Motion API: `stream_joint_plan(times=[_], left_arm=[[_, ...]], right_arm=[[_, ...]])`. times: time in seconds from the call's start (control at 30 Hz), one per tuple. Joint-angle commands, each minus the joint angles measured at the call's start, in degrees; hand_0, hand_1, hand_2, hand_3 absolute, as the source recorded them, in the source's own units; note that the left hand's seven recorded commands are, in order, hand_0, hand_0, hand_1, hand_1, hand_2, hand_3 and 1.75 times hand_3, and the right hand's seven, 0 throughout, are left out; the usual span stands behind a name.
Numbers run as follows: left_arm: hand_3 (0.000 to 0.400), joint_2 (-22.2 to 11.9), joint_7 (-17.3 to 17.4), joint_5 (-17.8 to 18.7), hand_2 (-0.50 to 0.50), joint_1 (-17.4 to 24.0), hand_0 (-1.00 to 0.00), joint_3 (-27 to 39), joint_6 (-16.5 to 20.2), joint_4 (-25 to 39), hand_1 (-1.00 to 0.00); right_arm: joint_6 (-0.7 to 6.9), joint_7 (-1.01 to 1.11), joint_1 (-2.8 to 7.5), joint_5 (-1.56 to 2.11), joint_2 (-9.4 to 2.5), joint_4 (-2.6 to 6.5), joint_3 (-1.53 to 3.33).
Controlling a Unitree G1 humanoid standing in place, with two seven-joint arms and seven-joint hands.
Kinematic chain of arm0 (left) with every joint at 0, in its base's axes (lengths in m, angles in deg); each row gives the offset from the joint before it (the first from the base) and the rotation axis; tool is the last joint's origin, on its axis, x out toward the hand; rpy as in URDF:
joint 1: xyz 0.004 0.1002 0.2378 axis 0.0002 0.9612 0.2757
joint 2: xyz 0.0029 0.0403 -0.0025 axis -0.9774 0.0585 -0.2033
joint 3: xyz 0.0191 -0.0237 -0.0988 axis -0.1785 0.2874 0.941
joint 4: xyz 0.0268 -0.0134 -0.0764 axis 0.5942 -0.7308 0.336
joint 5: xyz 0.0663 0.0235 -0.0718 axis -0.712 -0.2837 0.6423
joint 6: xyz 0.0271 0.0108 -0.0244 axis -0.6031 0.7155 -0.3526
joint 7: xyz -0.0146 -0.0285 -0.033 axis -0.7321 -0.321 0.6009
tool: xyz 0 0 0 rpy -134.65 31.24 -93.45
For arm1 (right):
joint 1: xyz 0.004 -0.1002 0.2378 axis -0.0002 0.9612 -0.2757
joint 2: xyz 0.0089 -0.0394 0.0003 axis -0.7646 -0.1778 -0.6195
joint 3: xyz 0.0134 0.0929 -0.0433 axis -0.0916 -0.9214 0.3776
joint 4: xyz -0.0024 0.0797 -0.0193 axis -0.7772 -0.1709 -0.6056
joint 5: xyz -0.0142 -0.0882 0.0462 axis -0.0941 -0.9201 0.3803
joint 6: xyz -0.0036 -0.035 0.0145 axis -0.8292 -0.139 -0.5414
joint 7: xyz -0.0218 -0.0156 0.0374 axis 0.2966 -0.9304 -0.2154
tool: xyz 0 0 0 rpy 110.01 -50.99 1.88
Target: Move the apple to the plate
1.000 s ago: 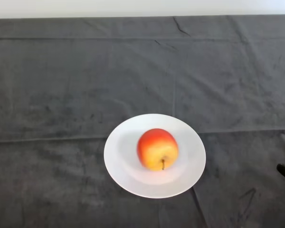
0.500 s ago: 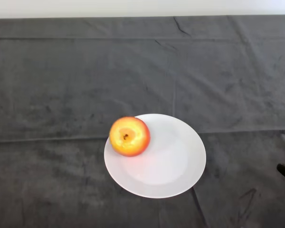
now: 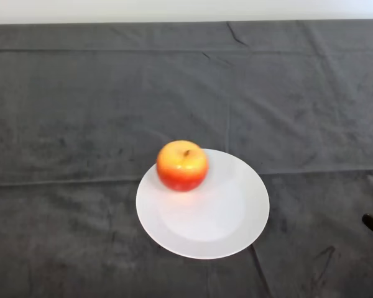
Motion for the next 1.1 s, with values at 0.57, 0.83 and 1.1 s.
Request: stream_joint_plan(times=[0.57,0.83,1.1], left_arm=[[0.000,-6.08,0.21,1.53,0.00,-3.44,0.00,-2.02,-1.30,-2.62,0.00],[0.000,-6.11,0.02,1.80,0.00,-3.48,0.00,-2.48,-1.33,-2.69,0.00],[0.000,-6.08,-0.20,1.99,0.00,-3.55,0.00,-2.97,-1.36,-2.73,0.00]], right_arm=[[0.81,-0.20,1.42,2.04,-0.39,2.12,0.90],[0.80,-0.20,1.42,2.04,-0.39,2.12,0.90],[0.80,-0.20,1.42,2.04,-0.39,2.13,0.91]])
